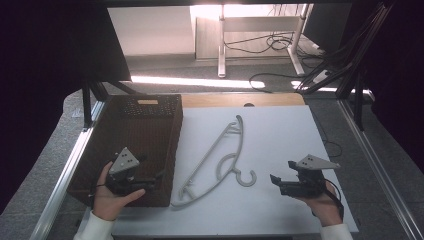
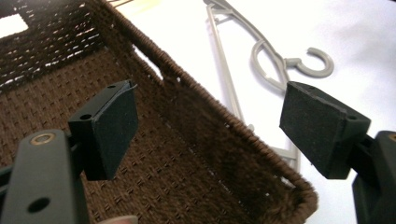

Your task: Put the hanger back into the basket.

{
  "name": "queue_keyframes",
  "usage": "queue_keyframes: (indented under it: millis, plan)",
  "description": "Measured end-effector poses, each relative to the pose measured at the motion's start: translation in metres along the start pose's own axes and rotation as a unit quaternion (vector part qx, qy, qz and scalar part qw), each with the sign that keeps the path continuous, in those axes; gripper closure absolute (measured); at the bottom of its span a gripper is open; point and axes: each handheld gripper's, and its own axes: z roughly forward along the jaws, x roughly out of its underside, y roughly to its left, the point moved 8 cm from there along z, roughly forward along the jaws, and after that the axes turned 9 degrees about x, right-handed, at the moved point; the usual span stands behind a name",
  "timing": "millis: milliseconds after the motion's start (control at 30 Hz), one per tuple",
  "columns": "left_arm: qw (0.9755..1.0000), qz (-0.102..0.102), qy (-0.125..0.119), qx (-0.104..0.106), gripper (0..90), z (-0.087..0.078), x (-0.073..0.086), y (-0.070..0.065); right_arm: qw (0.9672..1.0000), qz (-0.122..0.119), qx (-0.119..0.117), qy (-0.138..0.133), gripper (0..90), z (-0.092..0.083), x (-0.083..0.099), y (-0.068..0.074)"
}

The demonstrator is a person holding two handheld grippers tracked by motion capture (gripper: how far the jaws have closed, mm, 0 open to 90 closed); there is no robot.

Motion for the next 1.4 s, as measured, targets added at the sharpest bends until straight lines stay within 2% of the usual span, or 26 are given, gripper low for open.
queue_keyframes:
  millis: [100, 233, 367, 433, 500, 533, 767, 833, 900, 1000, 1067, 1100, 1133, 1300, 1367, 1400]
  plan:
    - [0.9999, 0.004, -0.005, 0.011, 18.6, 0.002, -0.004, -0.008, 1.0, -0.002, -0.001, -0.006, 19.0, -0.003, -0.001, 0.003]
    - [0.9999, 0.006, -0.002, 0.01, 18.8, 0.007, -0.005, -0.012, 1.0, -0.005, -0.003, -0.003, 19.0, -0.001, 0.001, 0.004]
    - [1.0, 0.0, 0.002, 0.009, 20.2, 0.009, -0.003, -0.011, 1.0, -0.008, -0.003, 0.002, 19.1, 0.003, 0.003, 0.003]
    - [0.9999, -0.007, -0.01, 0.007, 21.3, 0.007, -0.006, -0.013, 1.0, -0.008, -0.005, 0.003, 19.3, 0.006, 0.004, 0.003]
    - [0.9999, -0.008, -0.01, 0.008, 21.7, 0.007, -0.007, -0.015, 0.9999, -0.011, -0.006, 0.004, 19.3, 0.006, 0.004, 0.004]
    - [0.9998, -0.006, -0.011, 0.012, 21.9, 0.007, -0.008, -0.019, 0.9999, -0.013, -0.006, 0.004, 19.3, 0.007, 0.004, 0.005]
    - [0.9999, 0.006, -0.001, 0.013, 23.2, 0.01, -0.009, -0.028, 0.9997, -0.023, -0.011, 0.002, 19.3, 0.007, 0.001, 0.011]
    - [0.9995, -0.005, -0.005, 0.031, 24.0, 0.011, -0.01, -0.031, 0.9997, -0.022, -0.011, 0.003, 19.3, 0.008, 0.001, 0.011]
    - [0.9993, -0.007, -0.009, 0.035, 25.2, 0.011, -0.013, -0.034, 0.9998, -0.019, -0.01, 0.004, 19.4, 0.009, 0.002, 0.01]
    - [0.9992, -0.005, -0.002, 0.04, 26.6, 0.016, -0.015, -0.04, 0.9998, -0.018, -0.009, 0.006, 19.5, 0.009, 0.004, 0.009]
    - [0.9992, 0.002, 0.011, 0.037, 27.7, 0.02, -0.015, -0.045, 0.9998, -0.016, -0.008, 0.007, 19.5, 0.01, 0.004, 0.009]
    - [0.9989, 0.001, 0.015, 0.045, 28.6, 0.025, -0.017, -0.05, 0.9998, -0.018, -0.008, 0.008, 19.5, 0.01, 0.005, 0.01]
    - [0.9989, 0.001, 0.015, 0.045, 29.0, 0.025, -0.017, -0.05, 0.9998, -0.018, -0.007, 0.008, 19.5, 0.01, 0.005, 0.01]
    - [0.9972, 0.016, 0.036, 0.063, 29.4, 0.044, -0.022, -0.071, 0.9997, -0.02, -0.006, 0.011, 19.5, 0.01, 0.006, 0.012]
    - [0.9969, 0.019, 0.04, 0.066, 29.4, 0.048, -0.022, -0.073, 0.9998, -0.018, -0.006, 0.011, 19.6, 0.01, 0.007, 0.012]
    - [0.9964, 0.022, 0.046, 0.068, 29.5, 0.055, -0.023, -0.076, 0.9998, -0.018, -0.006, 0.011, 19.5, 0.01, 0.007, 0.012]
